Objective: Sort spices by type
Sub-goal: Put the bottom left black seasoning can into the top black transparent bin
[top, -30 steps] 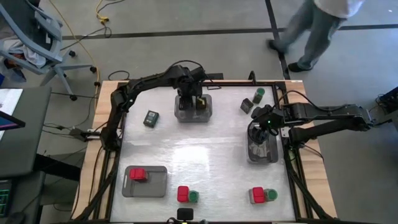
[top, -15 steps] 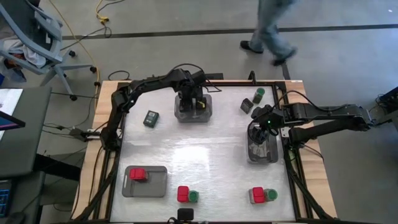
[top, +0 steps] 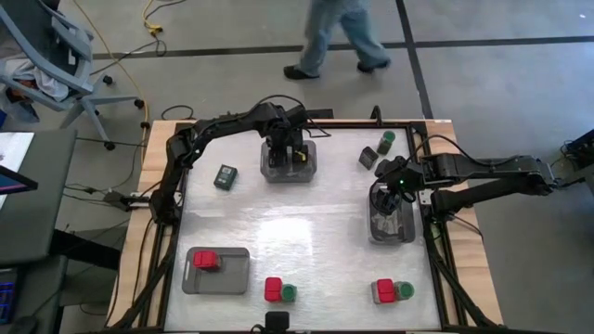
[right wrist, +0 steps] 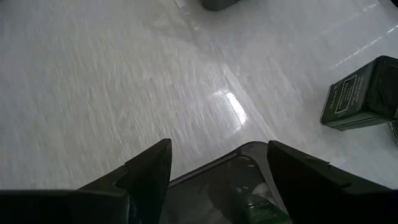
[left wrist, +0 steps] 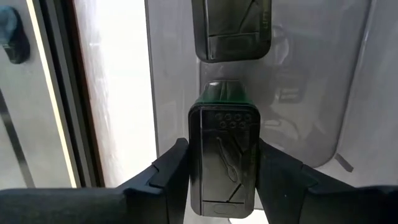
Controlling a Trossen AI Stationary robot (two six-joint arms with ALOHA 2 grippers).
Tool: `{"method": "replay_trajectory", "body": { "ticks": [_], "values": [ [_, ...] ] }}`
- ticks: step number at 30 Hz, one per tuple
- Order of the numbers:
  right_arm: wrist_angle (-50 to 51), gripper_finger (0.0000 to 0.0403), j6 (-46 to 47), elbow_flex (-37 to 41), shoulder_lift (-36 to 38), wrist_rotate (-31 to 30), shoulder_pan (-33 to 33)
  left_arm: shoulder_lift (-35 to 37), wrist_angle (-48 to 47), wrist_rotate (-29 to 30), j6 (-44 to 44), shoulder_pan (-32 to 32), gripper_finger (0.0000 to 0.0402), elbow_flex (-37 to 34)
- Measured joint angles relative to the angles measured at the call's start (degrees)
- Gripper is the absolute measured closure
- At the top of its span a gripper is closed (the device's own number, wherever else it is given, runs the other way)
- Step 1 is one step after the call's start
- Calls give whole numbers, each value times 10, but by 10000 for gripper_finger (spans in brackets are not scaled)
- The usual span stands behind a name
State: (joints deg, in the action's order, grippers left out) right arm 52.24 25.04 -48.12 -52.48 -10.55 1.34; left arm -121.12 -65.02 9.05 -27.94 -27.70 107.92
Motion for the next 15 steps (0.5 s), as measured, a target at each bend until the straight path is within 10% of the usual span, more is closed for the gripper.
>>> {"method": "replay_trajectory", "body": {
  "ticks": [15],
  "values": [
    [0,112,-2,0,0,0,0,0,0,0,0,0,243,0]
  ]
}}
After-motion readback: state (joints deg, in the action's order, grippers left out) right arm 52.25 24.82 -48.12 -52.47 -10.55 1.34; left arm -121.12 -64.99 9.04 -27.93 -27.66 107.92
